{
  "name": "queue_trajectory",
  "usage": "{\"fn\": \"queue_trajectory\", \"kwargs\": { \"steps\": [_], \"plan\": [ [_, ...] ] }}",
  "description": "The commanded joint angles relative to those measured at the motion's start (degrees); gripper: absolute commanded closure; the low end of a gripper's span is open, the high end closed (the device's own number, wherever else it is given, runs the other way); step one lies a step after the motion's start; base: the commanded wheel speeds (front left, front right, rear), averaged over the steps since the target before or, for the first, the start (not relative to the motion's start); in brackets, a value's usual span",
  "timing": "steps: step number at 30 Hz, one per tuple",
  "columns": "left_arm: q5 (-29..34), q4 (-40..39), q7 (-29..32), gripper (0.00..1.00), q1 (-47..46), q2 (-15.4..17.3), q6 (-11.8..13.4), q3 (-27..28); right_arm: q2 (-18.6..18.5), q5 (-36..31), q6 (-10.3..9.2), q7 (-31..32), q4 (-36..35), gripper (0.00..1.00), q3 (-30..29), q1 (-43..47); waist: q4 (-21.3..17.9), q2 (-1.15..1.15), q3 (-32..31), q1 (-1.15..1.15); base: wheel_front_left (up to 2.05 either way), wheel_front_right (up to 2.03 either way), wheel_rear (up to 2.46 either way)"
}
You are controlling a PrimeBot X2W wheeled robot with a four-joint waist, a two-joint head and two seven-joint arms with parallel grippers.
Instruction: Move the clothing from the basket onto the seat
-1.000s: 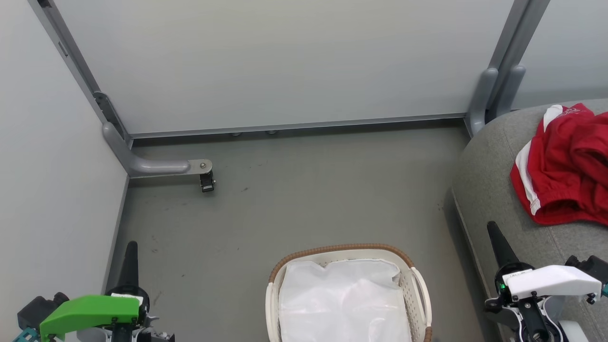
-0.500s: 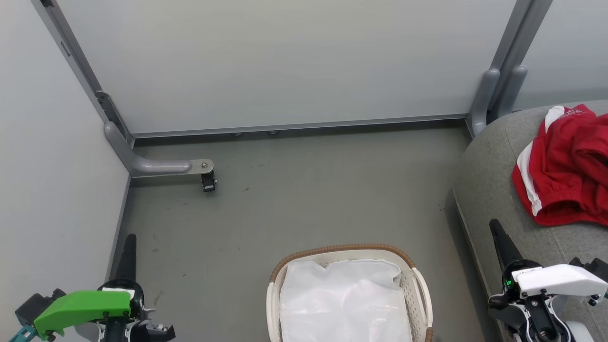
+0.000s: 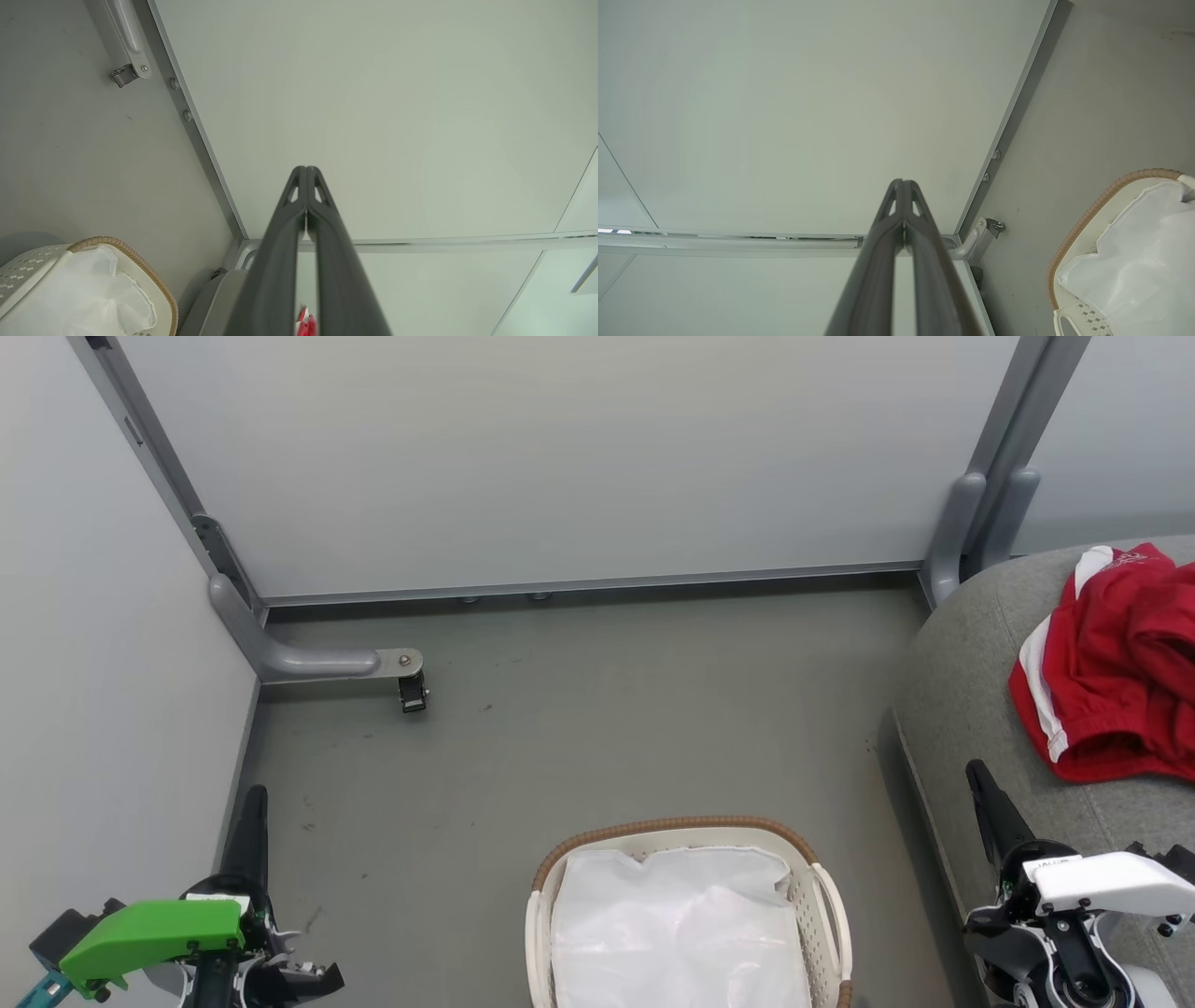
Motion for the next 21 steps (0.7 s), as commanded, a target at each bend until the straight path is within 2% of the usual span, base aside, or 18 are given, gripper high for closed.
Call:
{"fn": "queue_trajectory", "kwargs": {
  "steps": [1, 14, 21],
  "plan": [
    [-1.23, -0.27, 0.36, 1.00, -1.25, 0.31, -0.42, 0.35, -0.32, 1.34, -0.03, 0.33, -0.34, 1.00, -0.30, -0.68, 0.03, 0.56, -0.01, 0.00, 0.00, 0.00, 0.00],
    [-5.96, -0.24, 1.60, 1.00, -1.86, 0.32, -0.52, 0.77, -0.34, 6.12, -0.04, 1.72, -0.55, 1.00, -0.94, -0.79, 0.27, 0.62, -0.07, 0.00, 0.00, 0.00, 0.00],
    [-6.14, -0.22, 1.79, 1.00, -1.81, 0.32, -0.53, 0.78, -0.32, 6.44, -0.04, 1.81, -0.56, 1.00, -0.99, -0.78, 0.30, 0.63, -0.07, 0.00, 0.00, 0.00, 0.00]
  ]
}}
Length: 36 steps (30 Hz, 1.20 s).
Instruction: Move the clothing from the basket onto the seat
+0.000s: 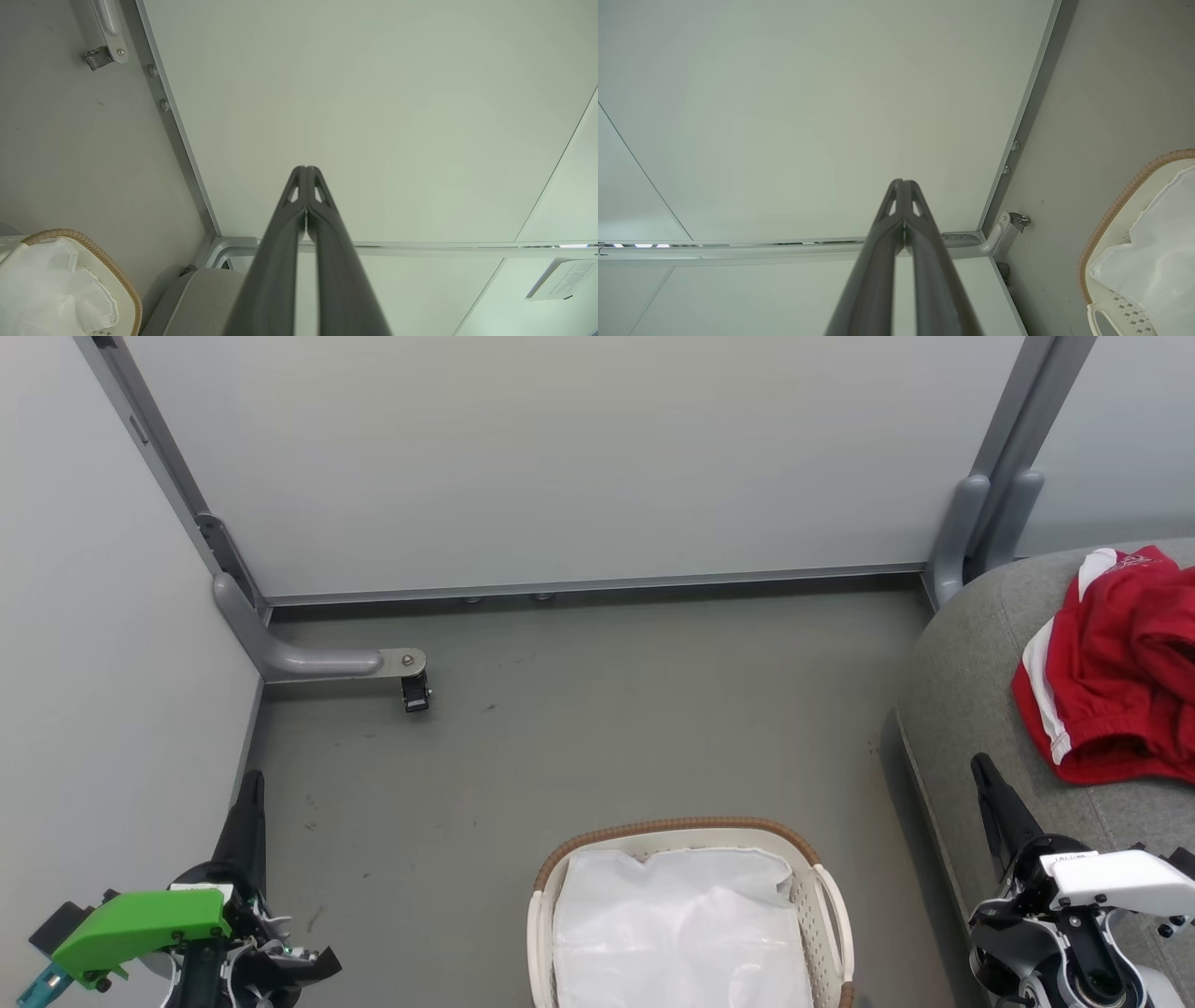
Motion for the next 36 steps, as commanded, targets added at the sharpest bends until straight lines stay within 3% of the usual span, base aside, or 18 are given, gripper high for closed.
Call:
{"fn": "queue_trajectory", "kwargs": {
  "steps": [1, 36],
  "plan": [
    [-0.17, -0.14, 0.23, 1.00, -0.62, 0.31, -0.33, 0.14, -0.30, 0.19, -0.04, 0.09, -0.23, 1.00, -0.18, -0.50, 0.00, 0.63, 0.00, 0.00, 0.00, 0.00, 0.00],
    [-0.17, -0.16, 0.21, 1.00, -0.62, 0.31, -0.33, 0.12, -0.24, 0.11, -0.04, 0.17, -0.22, 1.00, -0.23, -0.50, 0.00, 0.63, 0.00, 0.00, 0.00, 0.00, 0.00]
  ]
}}
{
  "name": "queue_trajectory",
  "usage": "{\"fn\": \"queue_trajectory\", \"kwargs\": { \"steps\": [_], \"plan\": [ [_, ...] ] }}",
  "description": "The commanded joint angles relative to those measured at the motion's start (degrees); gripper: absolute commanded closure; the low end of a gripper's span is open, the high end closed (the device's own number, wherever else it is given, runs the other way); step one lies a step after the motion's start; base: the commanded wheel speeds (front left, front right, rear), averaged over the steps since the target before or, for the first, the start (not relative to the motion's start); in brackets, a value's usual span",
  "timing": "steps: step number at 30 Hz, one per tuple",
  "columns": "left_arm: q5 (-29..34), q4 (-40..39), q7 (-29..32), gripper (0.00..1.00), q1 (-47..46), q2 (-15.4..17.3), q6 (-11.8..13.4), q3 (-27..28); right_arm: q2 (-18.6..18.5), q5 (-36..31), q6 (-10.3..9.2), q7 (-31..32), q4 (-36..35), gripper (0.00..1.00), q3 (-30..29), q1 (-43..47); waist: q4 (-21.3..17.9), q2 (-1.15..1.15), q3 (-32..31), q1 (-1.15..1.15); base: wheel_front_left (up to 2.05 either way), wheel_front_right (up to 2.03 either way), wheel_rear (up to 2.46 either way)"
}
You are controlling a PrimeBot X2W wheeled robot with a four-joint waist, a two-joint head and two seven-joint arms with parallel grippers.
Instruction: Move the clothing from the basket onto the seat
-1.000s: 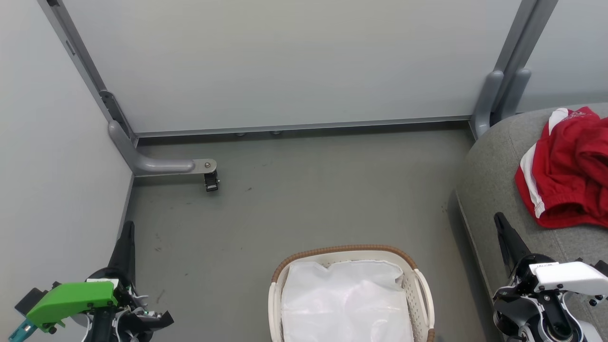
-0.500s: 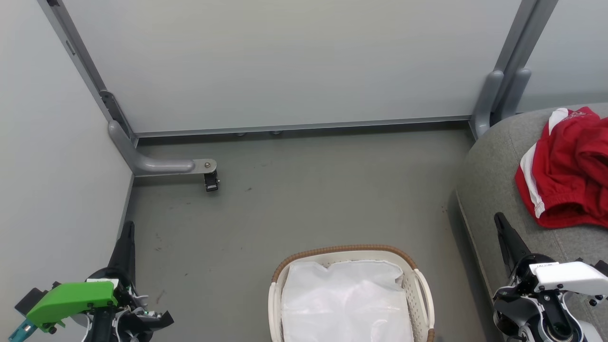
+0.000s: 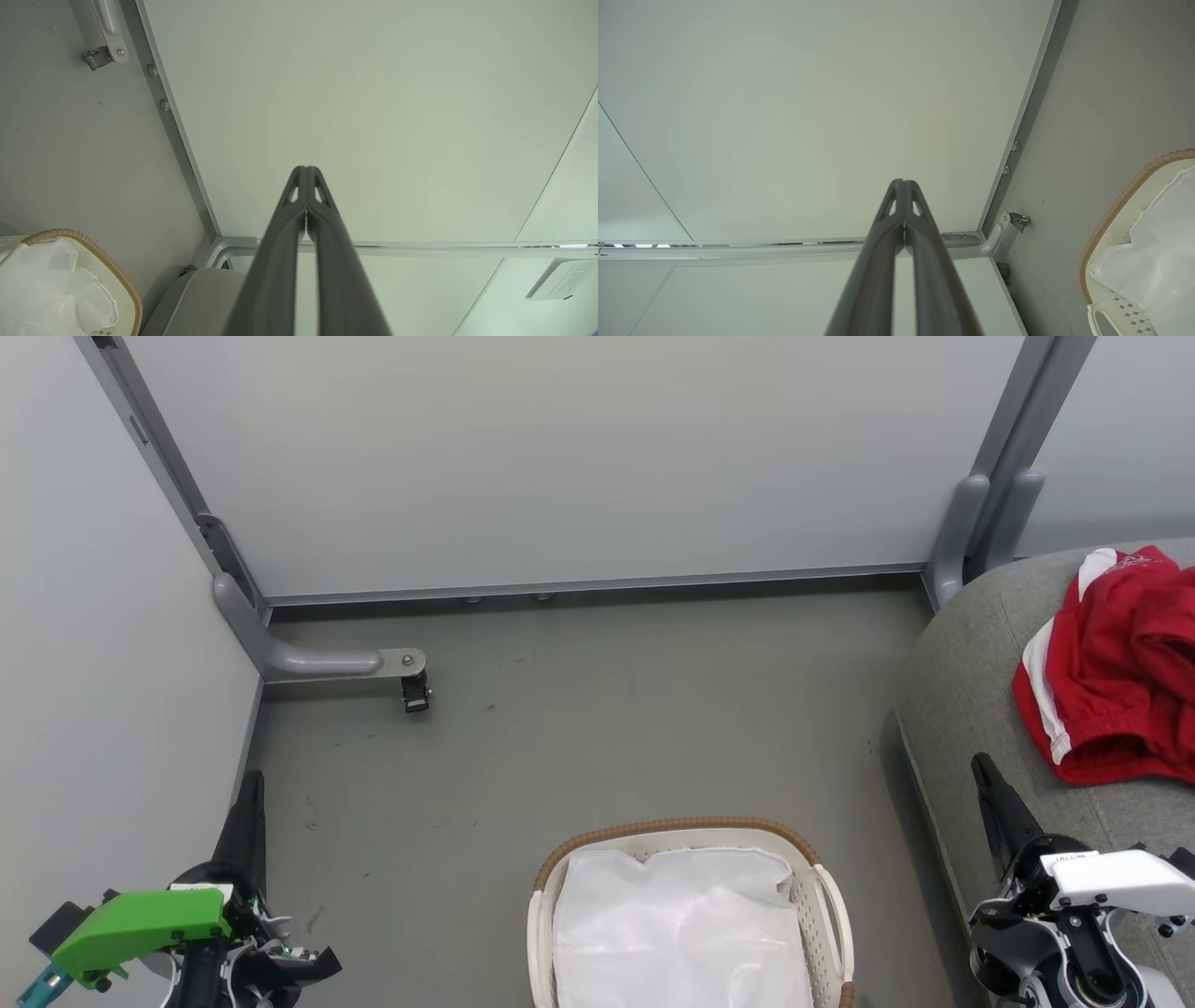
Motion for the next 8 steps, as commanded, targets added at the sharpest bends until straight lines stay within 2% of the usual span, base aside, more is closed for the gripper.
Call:
{"fn": "queue_trajectory", "kwargs": {
  "steps": [1, 8],
  "plan": [
    [-0.16, -0.16, 0.20, 1.00, -0.61, 0.31, -0.32, 0.12, -0.25, 0.11, -0.04, 0.17, -0.20, 1.00, -0.18, -0.48, 0.00, 0.63, 0.00, 0.00, 0.00, 0.00, 0.00],
    [-0.16, -0.16, 0.20, 1.00, -0.61, 0.31, -0.32, 0.12, -0.24, 0.10, -0.04, 0.17, -0.20, 1.00, -0.18, -0.48, 0.00, 0.63, 0.00, 0.00, 0.00, 0.00, 0.00]
  ]
}}
